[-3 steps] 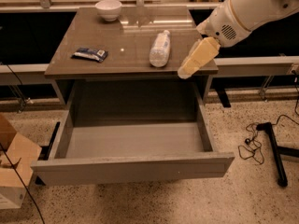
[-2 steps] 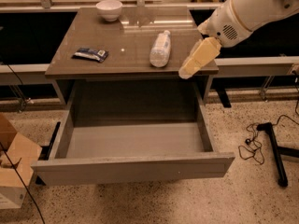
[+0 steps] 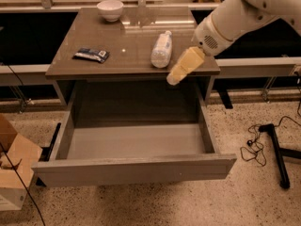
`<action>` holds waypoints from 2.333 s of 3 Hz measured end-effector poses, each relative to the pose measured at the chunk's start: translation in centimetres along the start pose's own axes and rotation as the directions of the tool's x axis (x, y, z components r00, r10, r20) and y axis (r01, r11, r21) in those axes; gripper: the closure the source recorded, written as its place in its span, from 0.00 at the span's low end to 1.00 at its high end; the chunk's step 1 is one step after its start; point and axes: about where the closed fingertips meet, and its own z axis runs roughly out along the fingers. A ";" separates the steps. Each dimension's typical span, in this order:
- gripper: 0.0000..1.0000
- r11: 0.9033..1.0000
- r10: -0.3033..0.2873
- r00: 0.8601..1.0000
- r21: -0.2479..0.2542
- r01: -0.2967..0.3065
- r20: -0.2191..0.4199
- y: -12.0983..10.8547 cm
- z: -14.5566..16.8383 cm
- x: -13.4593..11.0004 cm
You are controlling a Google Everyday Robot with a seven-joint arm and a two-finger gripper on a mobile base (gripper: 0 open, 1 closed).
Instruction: Place blue plastic bottle into top drawer
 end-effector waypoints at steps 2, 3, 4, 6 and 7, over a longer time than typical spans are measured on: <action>0.00 0.990 0.090 0.994 0.107 -0.096 0.053 -4.1 6.5 -1.6; 0.00 0.976 0.152 0.983 0.143 -0.166 0.104 -6.4 8.8 -1.6; 0.00 0.967 0.182 0.972 0.154 -0.205 0.150 -8.1 10.5 -2.2; 0.00 0.957 0.215 0.955 0.149 -0.248 0.204 -11.3 14.3 -4.9; 0.18 0.946 0.259 0.938 0.135 -0.294 0.228 -12.6 15.7 -5.5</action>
Offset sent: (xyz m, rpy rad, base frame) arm 0.1055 0.0275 -0.0570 0.0586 -0.1219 -0.2406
